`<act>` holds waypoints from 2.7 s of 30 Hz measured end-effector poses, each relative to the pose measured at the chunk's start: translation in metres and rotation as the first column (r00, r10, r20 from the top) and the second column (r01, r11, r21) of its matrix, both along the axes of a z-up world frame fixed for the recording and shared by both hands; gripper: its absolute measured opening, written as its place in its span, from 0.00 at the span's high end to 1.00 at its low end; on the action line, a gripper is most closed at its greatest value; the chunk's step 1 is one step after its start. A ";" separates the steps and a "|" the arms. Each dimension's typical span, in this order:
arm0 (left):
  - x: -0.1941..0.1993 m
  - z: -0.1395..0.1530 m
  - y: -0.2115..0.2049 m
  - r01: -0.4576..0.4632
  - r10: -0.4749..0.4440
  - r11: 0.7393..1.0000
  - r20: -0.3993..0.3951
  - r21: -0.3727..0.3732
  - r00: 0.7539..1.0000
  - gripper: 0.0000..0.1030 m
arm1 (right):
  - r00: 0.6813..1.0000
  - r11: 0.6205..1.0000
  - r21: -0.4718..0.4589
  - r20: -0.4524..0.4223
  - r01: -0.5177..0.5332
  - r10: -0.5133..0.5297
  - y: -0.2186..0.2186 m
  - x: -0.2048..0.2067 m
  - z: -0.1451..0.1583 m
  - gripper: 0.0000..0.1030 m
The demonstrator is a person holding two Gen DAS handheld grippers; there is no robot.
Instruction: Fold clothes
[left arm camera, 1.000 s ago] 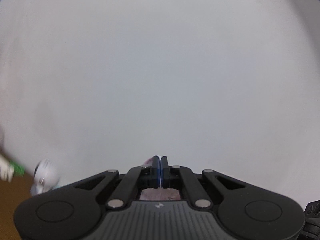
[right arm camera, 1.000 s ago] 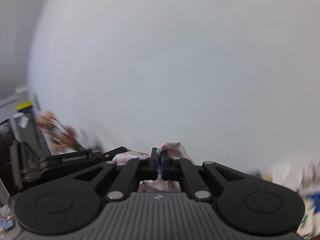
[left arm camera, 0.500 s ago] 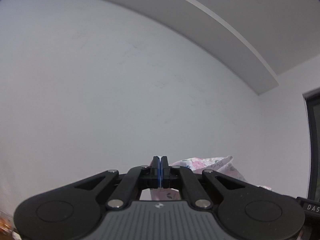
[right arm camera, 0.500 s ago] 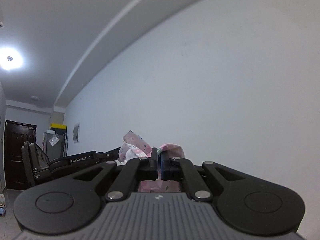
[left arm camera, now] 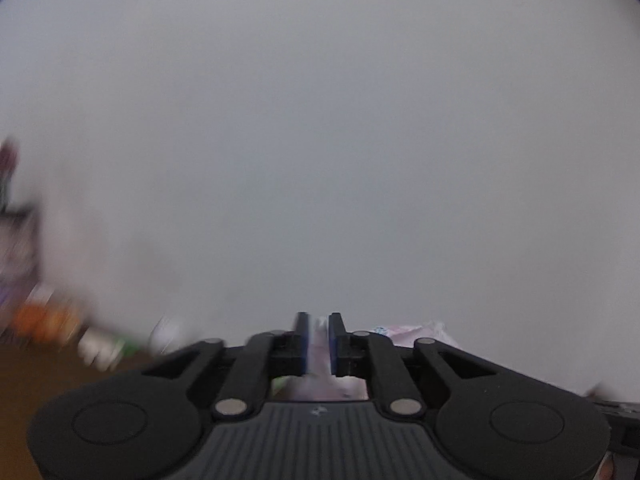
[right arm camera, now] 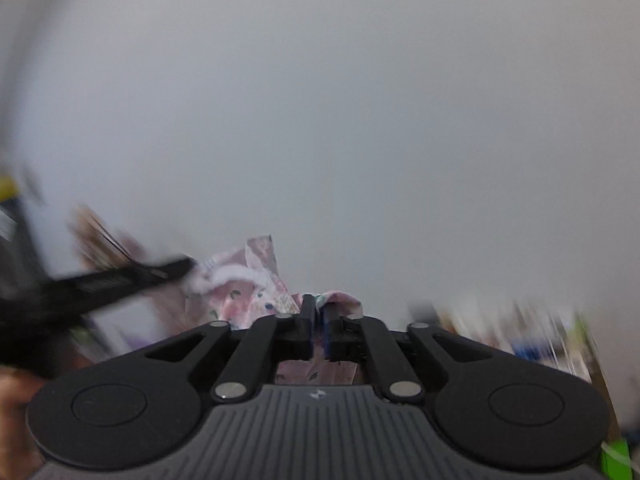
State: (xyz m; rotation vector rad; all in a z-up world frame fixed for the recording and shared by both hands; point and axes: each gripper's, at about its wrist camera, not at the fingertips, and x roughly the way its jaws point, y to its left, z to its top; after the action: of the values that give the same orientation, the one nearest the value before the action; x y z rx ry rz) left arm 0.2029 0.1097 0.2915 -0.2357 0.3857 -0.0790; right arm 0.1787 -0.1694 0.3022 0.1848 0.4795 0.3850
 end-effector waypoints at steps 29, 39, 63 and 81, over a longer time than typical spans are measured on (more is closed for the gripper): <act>-0.111 -0.260 0.028 0.250 -0.237 0.968 -0.343 -0.007 0.909 0.98 | 0.978 0.989 -0.073 -0.157 0.128 -0.138 -0.006 -0.102 -0.269 0.97; -0.146 -0.230 0.016 0.192 -0.164 0.971 -0.190 0.144 0.968 0.38 | 0.972 0.978 -0.116 -0.138 0.174 -0.190 -0.026 -0.117 -0.260 0.59; -0.072 -0.284 0.086 -0.210 0.024 0.886 -0.410 -0.414 0.912 0.96 | 0.965 0.946 -0.272 -0.240 -0.174 0.108 0.122 0.015 -0.282 0.99; -0.057 -0.197 0.010 0.127 -0.085 0.946 -0.149 0.298 0.985 0.12 | 0.921 0.921 0.016 -0.050 0.389 -0.387 -0.021 -0.034 -0.229 0.37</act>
State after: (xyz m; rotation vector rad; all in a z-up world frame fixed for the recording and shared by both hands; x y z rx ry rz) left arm 0.1455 0.1196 0.0940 0.0884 0.5384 -0.1084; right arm 0.1446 -0.1906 0.0728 0.3079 0.4705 -0.0032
